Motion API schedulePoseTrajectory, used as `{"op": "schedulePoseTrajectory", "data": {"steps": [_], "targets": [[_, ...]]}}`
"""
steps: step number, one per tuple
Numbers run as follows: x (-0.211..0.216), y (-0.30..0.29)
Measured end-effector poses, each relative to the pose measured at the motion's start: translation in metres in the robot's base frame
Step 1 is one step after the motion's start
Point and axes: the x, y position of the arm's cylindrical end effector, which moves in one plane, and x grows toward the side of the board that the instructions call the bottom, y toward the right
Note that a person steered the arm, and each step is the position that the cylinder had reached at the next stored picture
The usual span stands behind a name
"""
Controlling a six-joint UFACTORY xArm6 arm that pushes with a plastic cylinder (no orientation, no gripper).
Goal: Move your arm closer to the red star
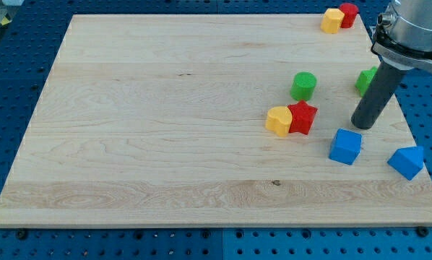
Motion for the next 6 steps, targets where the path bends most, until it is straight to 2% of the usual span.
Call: {"op": "schedulePoseTrajectory", "data": {"steps": [3, 6], "targets": [[-0.005, -0.002], [-0.005, -0.028]]}}
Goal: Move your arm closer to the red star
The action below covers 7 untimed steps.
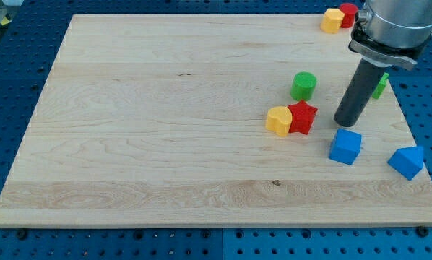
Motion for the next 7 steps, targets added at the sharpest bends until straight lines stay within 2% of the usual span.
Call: {"op": "schedulePoseTrajectory", "data": {"steps": [7], "targets": [[0.009, -0.023]]}}
